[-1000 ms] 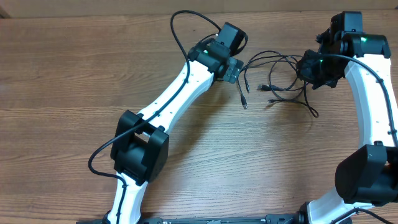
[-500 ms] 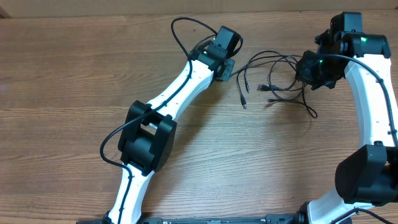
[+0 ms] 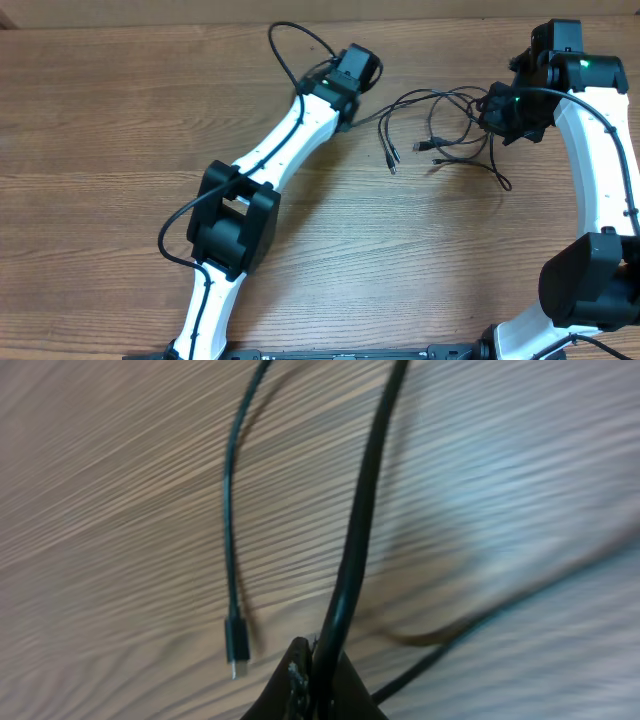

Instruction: Untangle cables

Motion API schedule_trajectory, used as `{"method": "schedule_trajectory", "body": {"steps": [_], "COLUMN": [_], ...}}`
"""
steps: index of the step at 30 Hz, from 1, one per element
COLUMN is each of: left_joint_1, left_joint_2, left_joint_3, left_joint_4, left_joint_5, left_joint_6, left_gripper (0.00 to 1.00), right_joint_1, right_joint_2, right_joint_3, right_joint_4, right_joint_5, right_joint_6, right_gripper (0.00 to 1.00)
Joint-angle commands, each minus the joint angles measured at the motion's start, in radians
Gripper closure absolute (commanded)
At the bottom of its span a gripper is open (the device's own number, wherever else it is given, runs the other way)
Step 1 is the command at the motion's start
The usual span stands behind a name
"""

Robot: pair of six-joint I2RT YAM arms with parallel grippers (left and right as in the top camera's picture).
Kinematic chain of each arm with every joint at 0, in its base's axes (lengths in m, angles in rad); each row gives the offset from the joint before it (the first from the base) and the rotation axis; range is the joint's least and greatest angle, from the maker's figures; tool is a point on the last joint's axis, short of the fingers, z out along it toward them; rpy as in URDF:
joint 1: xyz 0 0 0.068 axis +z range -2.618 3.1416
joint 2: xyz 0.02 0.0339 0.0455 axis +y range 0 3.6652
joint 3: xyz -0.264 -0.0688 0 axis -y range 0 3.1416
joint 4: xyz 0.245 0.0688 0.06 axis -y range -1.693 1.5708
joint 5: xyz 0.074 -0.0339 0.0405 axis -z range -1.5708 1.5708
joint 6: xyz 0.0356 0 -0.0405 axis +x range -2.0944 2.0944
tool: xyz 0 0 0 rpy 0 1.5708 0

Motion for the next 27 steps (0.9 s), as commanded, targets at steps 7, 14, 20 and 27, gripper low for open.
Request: {"method": "schedule_trajectory", "body": {"steps": [7, 14, 20, 27], "left_joint_1": [0.202, 0.324, 0.370, 0.373], "left_joint_2": [-0.078, -0.201, -0.270, -0.280], "left_joint_3": [0.013, 0.013, 0.013, 0.013], "left_joint_4": [-0.132, -0.137, -0.142, -0.144], "left_joint_5": [-0.164, -0.159, -0.153, -0.160], "left_joint_6": [-0.227, -0.235, -0.235, -0.234], "left_gripper": [0.96, 0.96, 0.96, 0.96], "right_joint_1": [-0.012, -0.075, -0.224, -0.350], "right_joint_2": [-0.037, -0.037, -0.037, -0.037], "right_joint_3": [0.018, 0.018, 0.018, 0.018], "right_joint_4": [0.013, 0.029, 0.026, 0.030], "right_joint_5": [0.233, 0.377, 0.367, 0.335], "right_joint_6": [0.031, 0.084, 0.106, 0.106], "right_gripper": [0.96, 0.96, 0.96, 0.96]}}
